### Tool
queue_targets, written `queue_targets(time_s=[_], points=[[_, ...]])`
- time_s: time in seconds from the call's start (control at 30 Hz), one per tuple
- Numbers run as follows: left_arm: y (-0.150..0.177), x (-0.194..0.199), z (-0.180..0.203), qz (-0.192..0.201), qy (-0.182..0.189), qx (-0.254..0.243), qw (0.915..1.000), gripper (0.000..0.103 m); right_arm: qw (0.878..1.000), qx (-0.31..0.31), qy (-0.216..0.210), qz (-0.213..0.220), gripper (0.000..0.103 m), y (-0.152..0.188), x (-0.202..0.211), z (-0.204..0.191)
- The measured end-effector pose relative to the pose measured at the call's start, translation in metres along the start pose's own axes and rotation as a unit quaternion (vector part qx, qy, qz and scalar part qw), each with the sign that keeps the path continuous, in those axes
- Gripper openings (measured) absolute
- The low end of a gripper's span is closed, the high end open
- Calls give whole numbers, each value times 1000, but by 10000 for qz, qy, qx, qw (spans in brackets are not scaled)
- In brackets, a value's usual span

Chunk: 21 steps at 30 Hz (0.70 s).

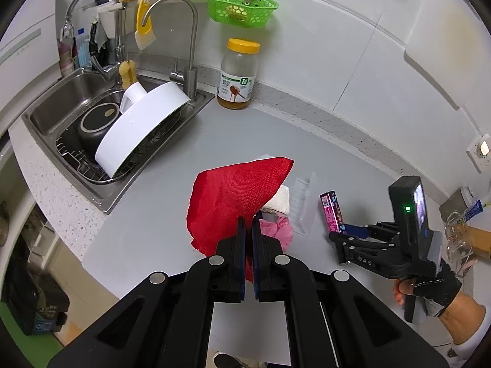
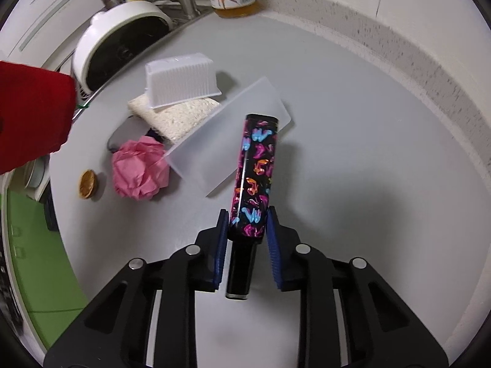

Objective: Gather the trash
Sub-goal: 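Grasp the red cloth with the left tool while the right tool grasps the patterned tube, then carry cloth and tube to the pink wastebasket and release both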

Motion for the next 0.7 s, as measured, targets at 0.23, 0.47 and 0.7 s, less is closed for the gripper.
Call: queue_targets(time_s=[0.23, 0.47, 0.7], points=[[13, 24, 8, 160, -50, 134, 9998, 4, 9955, 767, 178, 530, 22, 0, 56, -11], [40, 66, -3, 432, -399, 538, 9968, 4, 9758, 1923, -122, 1031, 22, -3, 108, -60], [99, 121, -46, 622, -999, 1263, 9850, 4, 9467, 2865, -825, 1220, 22, 2, 131, -148]])
Point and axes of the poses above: each gripper's, at about its wrist camera, not at the fingertips, and x roughly against the way its jaws point, z to its right, y to its underside, the point moved 4 cm from there along -x, roughly the way its jaws point, and after that the axes turned 7 degrees about x, right-handed, at the moved point
